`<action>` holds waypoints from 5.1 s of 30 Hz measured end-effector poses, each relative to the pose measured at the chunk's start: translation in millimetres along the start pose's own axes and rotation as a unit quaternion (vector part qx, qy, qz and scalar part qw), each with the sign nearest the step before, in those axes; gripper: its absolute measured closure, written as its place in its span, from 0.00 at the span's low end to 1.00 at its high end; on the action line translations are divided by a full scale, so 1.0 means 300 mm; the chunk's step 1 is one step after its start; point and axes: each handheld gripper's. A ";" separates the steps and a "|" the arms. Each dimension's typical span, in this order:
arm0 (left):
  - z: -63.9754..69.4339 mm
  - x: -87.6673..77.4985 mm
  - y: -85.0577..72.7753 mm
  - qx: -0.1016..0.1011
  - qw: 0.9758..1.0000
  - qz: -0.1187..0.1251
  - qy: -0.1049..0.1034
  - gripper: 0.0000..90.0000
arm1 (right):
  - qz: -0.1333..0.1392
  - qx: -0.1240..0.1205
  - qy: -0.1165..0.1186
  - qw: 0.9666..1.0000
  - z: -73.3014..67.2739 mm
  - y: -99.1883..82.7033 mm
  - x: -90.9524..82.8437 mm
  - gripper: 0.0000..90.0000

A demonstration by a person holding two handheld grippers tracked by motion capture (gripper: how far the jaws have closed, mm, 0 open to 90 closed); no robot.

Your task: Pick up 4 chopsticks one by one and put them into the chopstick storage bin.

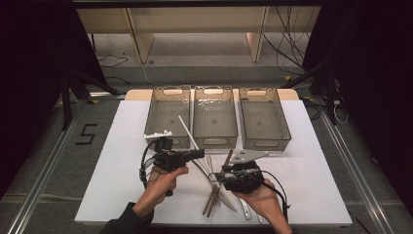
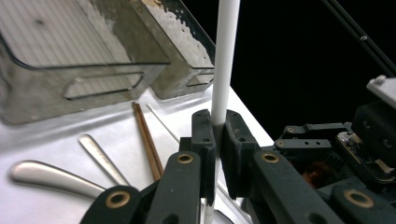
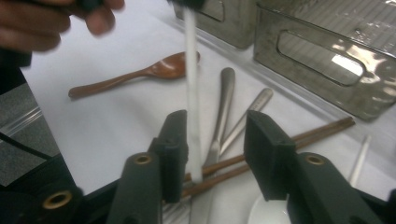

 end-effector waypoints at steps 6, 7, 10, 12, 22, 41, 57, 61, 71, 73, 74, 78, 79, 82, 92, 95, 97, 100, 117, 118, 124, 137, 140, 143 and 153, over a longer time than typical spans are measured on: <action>-0.062 -0.084 0.077 0.009 0.999 0.005 0.030 0.93 | -0.003 0.013 -0.019 1.000 0.041 -0.022 -0.026 0.50; -0.074 -0.098 0.090 0.011 0.999 0.007 0.036 0.93 | -0.003 0.016 -0.024 1.000 0.048 -0.026 -0.030 0.48; -0.101 -0.135 0.134 0.017 0.998 0.011 0.054 0.93 | 0.001 0.026 -0.033 0.999 0.068 -0.035 -0.044 0.43; -0.107 -0.146 0.150 0.023 0.998 0.010 0.061 0.93 | 0.002 0.028 -0.035 0.999 0.073 -0.038 -0.048 0.42; -0.169 -0.202 0.296 0.053 0.992 -0.009 0.111 0.93 | 0.008 0.040 -0.044 0.998 0.095 -0.059 -0.077 0.35; -0.323 -0.167 0.421 0.046 0.980 -0.040 0.191 0.93 | 0.014 0.046 -0.049 0.998 0.112 -0.084 -0.093 0.31; -0.409 -0.127 0.396 0.043 0.970 -0.074 0.227 0.93 | 0.010 0.046 -0.049 0.998 0.117 -0.089 -0.092 0.31; -0.416 -0.113 0.391 0.045 0.969 -0.086 0.228 0.93 | 0.010 0.046 -0.049 0.998 0.117 -0.090 -0.092 0.31; -0.434 -0.091 0.378 0.049 0.964 -0.114 0.235 0.93 | 0.010 0.045 -0.049 0.998 0.118 -0.090 -0.092 0.31; -0.438 -0.085 0.372 0.050 0.963 -0.120 0.237 0.93 | 0.010 0.045 -0.050 0.998 0.118 -0.090 -0.093 0.31; -0.441 -0.081 0.368 0.050 0.963 -0.122 0.237 0.93 | 0.010 0.045 -0.050 0.998 0.118 -0.090 -0.093 0.31; -0.448 -0.067 0.359 0.049 0.961 -0.132 0.236 0.93 | 0.008 0.046 -0.050 0.998 0.118 -0.090 -0.092 0.31; -0.450 -0.063 0.357 0.050 0.961 -0.136 0.237 0.93 | 0.009 0.046 -0.050 0.998 0.119 -0.090 -0.092 0.31; -0.455 -0.058 0.352 0.046 0.961 -0.141 0.234 0.92 | 0.009 0.046 -0.050 0.998 0.120 -0.090 -0.094 0.31; -0.459 -0.046 0.347 0.038 0.959 -0.139 0.244 0.63 | 0.009 0.047 -0.051 0.998 0.122 -0.091 -0.095 0.31; -0.454 -0.052 0.350 0.037 0.959 -0.135 0.245 0.53 | 0.009 0.047 -0.052 0.997 0.123 -0.091 -0.096 0.31; -0.447 -0.056 0.353 0.042 0.958 -0.135 0.248 0.48 | 0.008 0.048 -0.054 0.997 0.126 -0.090 -0.098 0.31; -0.442 -0.062 0.354 0.047 0.959 -0.130 0.247 0.46 | 0.009 0.048 -0.053 0.997 0.127 -0.091 -0.098 0.31; -0.272 -0.174 0.320 0.070 0.977 -0.067 0.191 0.29 | -0.020 0.070 -0.087 0.994 0.154 -0.091 -0.102 0.33; -0.259 -0.183 0.309 0.069 0.978 -0.063 0.184 0.29 | -0.020 0.070 -0.087 0.994 0.154 -0.091 -0.102 0.33; -0.195 -0.226 0.229 0.071 0.982 -0.059 0.166 0.25 | -0.075 0.078 -0.124 0.986 0.175 -0.103 -0.081 0.36; -0.151 -0.273 0.069 0.068 0.982 -0.059 0.166 0.23 | -0.151 0.075 -0.154 0.974 0.184 -0.124 -0.047 0.46; -0.148 -0.263 0.045 0.060 0.983 -0.067 0.163 0.22 | -0.161 0.072 -0.156 0.972 0.184 -0.129 -0.042 0.47; -0.142 -0.257 0.030 0.060 0.982 -0.073 0.162 0.22 | -0.172 0.071 -0.162 0.969 0.185 -0.135 -0.037 0.49; -0.128 -0.243 -0.003 0.060 0.982 -0.083 0.160 0.21 | -0.194 0.069 -0.161 0.965 0.181 -0.143 -0.024 0.52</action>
Point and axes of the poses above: each handheld gripper's, and its own axes: x roughly forward along the jaws, y roughly out of its top, z roughly to its right, and after that the axes turned 14 degrees about x, right-handed
